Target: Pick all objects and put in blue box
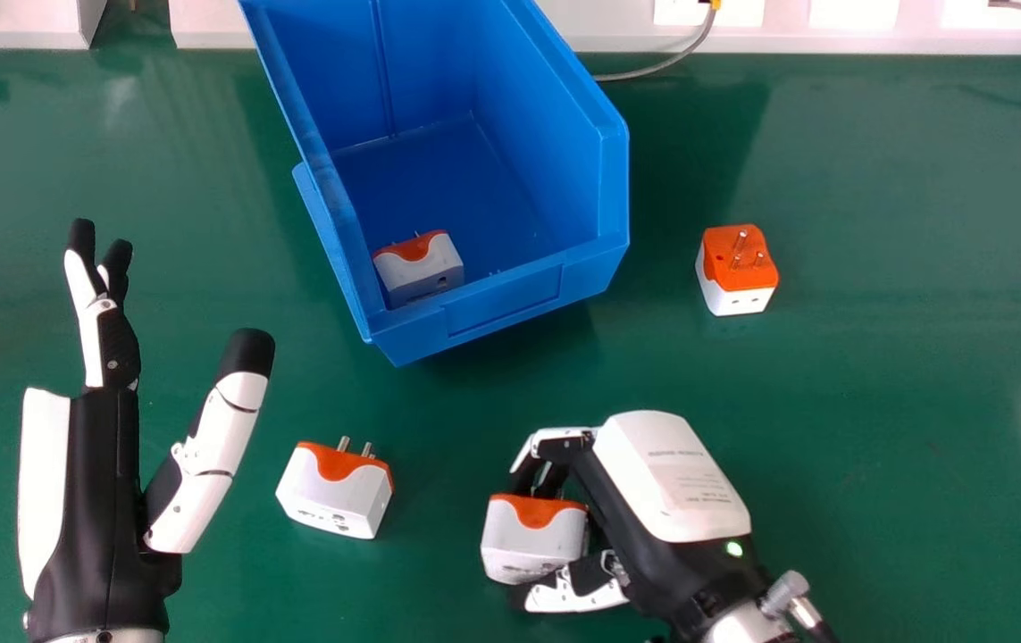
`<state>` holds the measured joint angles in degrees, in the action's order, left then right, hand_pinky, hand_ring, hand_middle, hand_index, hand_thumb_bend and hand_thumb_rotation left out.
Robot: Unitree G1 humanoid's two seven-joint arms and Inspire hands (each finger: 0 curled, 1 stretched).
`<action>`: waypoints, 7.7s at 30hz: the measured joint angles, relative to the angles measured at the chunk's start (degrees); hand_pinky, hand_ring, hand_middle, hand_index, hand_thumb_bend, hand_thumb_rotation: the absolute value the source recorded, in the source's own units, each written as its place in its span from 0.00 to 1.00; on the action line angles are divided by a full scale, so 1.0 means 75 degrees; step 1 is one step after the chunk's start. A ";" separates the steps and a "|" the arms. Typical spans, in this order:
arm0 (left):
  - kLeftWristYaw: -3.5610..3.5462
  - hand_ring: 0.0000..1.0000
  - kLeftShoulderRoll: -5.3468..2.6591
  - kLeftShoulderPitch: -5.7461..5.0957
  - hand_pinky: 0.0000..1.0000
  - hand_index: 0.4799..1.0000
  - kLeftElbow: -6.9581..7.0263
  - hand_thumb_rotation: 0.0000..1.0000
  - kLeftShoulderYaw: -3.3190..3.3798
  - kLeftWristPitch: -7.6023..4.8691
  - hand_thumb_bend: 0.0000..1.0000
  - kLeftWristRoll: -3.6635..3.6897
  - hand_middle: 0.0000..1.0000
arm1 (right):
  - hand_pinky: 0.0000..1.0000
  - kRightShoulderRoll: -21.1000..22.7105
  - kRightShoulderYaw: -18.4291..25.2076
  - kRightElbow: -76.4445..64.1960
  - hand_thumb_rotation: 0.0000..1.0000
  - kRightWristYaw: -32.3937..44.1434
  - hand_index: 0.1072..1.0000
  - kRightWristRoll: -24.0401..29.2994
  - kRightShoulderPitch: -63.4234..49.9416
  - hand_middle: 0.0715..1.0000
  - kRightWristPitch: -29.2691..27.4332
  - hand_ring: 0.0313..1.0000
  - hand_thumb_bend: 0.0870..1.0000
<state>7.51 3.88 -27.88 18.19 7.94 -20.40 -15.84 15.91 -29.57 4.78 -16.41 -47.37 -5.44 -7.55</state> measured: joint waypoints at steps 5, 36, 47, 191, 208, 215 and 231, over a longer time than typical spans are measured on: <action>-0.0004 1.00 -0.0007 0.0014 1.00 1.00 0.0011 0.83 -0.0016 0.0020 0.64 0.0003 1.00 | 0.09 0.0092 0.0352 -0.1334 0.00 0.0234 0.44 -0.0015 -0.0185 0.39 0.0028 0.09 0.46; -0.0202 1.00 0.0164 0.0141 1.00 1.00 -0.0066 0.83 0.0003 0.0079 0.59 0.0182 1.00 | 0.16 -0.1566 0.0968 0.2928 0.00 -0.0061 0.46 -0.0040 0.6901 0.35 0.0058 0.20 0.46; -0.0212 1.00 0.0203 0.0009 1.00 1.00 0.0027 0.86 0.0053 0.0085 0.64 0.0172 1.00 | 0.27 -0.2317 0.0779 0.6546 0.00 -0.0105 0.47 0.0278 0.9112 0.48 0.0629 0.38 0.45; -0.0092 1.00 -0.0161 -0.0404 1.00 1.00 0.0343 0.87 0.0332 0.0176 0.76 0.0761 1.00 | 0.65 -0.1134 -0.1736 0.3307 0.24 0.0353 0.78 -0.1557 0.3975 0.82 -0.1775 0.80 0.36; -0.0179 1.00 -0.0422 -0.0507 1.00 1.00 0.0651 0.83 0.0264 0.0309 0.75 0.0896 1.00 | 0.61 -0.1441 -0.1981 0.4265 0.22 0.0235 0.74 -0.1557 0.4467 0.76 -0.1421 0.73 0.39; -0.0185 1.00 -0.0462 -0.0630 1.00 1.00 0.0822 0.83 0.0250 0.0400 0.73 0.0892 1.00 | 0.43 -0.1542 -0.2042 0.4475 0.08 0.0212 0.51 -0.1487 0.4563 0.54 -0.1405 0.49 0.45; -0.0169 1.00 -0.0599 -0.0759 1.00 1.00 0.1033 0.82 0.0208 0.0509 0.68 0.0609 1.00 | 0.25 -0.1864 -0.1792 0.4597 0.00 0.1178 0.48 -0.0373 0.4702 0.46 -0.1065 0.36 0.46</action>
<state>6.25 -0.61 -33.58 25.94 9.50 -16.58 -11.27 1.93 -43.01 39.25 -7.58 -50.17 29.83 -15.54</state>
